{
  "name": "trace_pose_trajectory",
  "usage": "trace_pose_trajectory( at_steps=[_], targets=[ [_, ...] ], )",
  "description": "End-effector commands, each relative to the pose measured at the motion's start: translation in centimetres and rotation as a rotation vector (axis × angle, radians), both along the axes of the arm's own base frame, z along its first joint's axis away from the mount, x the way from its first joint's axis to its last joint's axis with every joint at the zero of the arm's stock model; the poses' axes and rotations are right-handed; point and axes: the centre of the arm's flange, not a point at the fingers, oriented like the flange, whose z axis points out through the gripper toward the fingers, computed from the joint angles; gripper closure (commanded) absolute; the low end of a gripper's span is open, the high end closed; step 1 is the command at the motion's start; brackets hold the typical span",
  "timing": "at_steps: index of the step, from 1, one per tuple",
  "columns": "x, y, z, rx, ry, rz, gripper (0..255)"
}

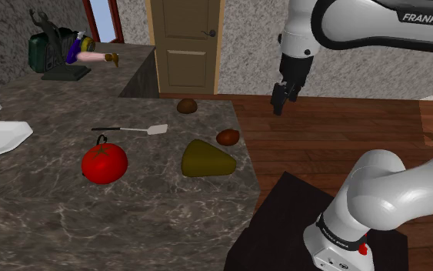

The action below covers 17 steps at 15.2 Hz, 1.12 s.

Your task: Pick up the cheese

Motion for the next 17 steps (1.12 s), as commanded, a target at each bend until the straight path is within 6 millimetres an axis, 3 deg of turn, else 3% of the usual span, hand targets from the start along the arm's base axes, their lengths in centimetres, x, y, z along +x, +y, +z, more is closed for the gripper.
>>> trace_pose_trajectory(
  at_steps=[1,9,17],
  targets=[
    [0.0,0.0,0.0,0.000,0.000,0.000,0],
    [4.8,5.0,-6.3,0.119,0.019,0.182,0],
    [8.5,11.4,-12.0,0.238,0.038,0.365,0]
  ],
)
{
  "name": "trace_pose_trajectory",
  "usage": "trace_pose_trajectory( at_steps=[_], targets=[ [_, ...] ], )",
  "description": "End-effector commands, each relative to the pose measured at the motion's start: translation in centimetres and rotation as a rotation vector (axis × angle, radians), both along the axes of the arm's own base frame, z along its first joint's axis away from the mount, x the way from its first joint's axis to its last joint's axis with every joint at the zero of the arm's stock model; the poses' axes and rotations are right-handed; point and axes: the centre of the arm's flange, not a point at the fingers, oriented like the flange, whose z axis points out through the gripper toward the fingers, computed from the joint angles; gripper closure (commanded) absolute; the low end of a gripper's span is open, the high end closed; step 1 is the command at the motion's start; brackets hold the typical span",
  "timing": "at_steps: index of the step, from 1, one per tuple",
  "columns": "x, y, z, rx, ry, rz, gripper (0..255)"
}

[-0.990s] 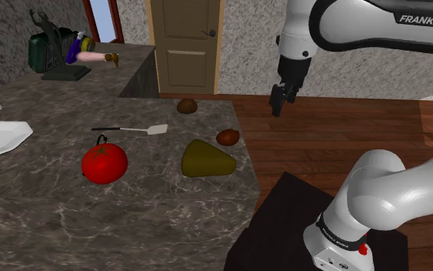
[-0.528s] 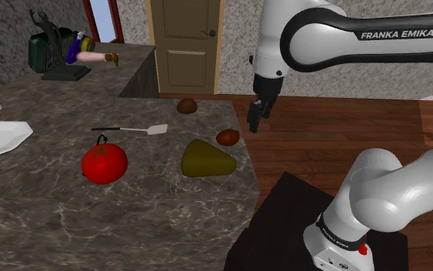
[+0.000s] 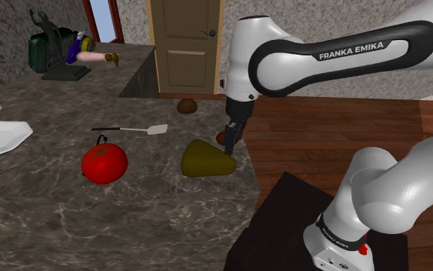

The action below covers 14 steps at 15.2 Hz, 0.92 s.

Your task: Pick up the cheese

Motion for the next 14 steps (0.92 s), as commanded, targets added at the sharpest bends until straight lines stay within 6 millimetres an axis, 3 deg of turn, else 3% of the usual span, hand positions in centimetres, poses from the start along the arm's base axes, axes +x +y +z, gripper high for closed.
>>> trace_pose_trajectory(
  at_steps=[1,3,10,12,13,14],
  targets=[
    [0.8,1.8,-1.4,0.031,0.004,0.046,0],
    [1.3,3.0,-2.3,0.052,0.007,0.077,0],
    [1.3,3.0,-6.3,0.052,0.007,0.077,0],
    [1.3,3.0,-6.3,0.052,0.007,0.077,0],
    [1.2,3.0,-6.3,0.051,0.007,0.077,255],
    [1.3,3.1,-6.4,0.052,0.007,0.077,255]
  ],
)
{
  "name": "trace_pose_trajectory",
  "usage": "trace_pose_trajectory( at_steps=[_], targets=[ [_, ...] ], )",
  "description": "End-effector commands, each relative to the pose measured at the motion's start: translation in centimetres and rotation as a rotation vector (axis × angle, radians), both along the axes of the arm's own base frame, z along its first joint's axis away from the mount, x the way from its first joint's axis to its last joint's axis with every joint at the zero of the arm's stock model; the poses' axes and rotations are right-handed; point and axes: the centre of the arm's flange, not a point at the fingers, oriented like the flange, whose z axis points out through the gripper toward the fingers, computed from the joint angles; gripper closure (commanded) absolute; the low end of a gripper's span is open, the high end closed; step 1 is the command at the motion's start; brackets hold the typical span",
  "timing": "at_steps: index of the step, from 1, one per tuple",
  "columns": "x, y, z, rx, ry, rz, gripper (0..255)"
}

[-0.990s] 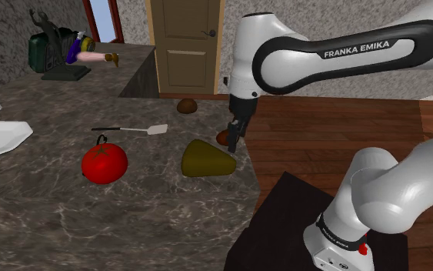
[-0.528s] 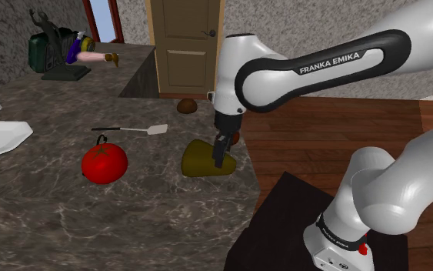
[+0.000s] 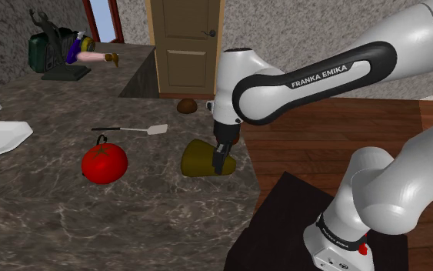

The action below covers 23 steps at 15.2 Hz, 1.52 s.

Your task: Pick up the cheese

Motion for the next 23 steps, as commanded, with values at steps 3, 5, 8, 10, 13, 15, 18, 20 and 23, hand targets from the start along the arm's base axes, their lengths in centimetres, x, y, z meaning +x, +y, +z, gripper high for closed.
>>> trace_pose_trajectory(
  at_steps=[3,5,8,10,13,15,18,20,23],
  targets=[
    [0.0,0.0,-0.1,0.000,0.000,0.000,255],
    [0.0,0.0,-0.1,0.000,0.000,0.000,255],
    [0.0,0.0,0.0,0.000,0.000,0.000,255],
    [0.0,0.0,1.0,0.000,0.000,0.000,255],
    [0.0,0.0,2.6,0.000,0.000,0.000,255],
    [0.0,0.0,3.7,0.000,0.000,0.000,255],
    [0.0,0.0,5.3,0.000,0.000,0.000,255],
    [0.0,0.0,6.3,0.000,0.000,0.000,255],
    [0.0,0.0,7.9,0.000,0.000,0.000,255]
  ],
)
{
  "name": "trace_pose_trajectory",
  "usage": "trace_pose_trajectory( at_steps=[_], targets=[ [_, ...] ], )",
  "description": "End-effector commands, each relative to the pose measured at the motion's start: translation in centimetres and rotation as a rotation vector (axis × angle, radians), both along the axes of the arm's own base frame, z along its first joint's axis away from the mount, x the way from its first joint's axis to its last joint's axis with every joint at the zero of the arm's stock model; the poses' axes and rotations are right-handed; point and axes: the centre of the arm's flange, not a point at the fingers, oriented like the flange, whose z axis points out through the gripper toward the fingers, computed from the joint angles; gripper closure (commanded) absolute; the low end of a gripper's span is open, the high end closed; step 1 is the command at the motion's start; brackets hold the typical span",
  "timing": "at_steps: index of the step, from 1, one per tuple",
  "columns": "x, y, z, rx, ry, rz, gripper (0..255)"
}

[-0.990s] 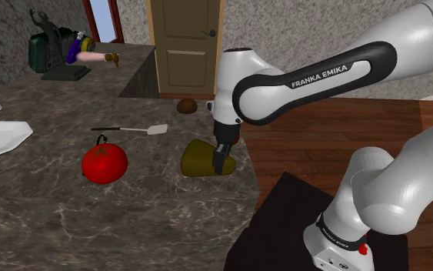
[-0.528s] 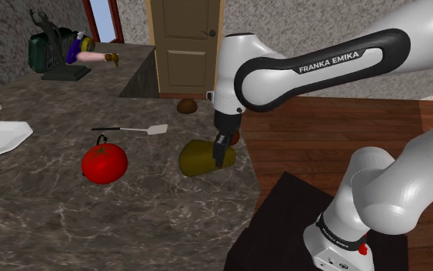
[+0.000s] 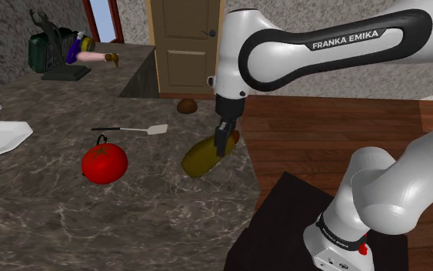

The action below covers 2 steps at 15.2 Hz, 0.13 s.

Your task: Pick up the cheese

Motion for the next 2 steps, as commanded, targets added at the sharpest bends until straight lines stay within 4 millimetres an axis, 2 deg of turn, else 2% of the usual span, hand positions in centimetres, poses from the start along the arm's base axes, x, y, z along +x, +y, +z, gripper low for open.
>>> trace_pose_trajectory(
  at_steps=[1,2],
  targets=[
    [0.03,-0.03,0.54,0.000,0.000,0.000,255],
    [0.03,-0.02,0.54,0.000,0.000,0.000,255]
  ],
)
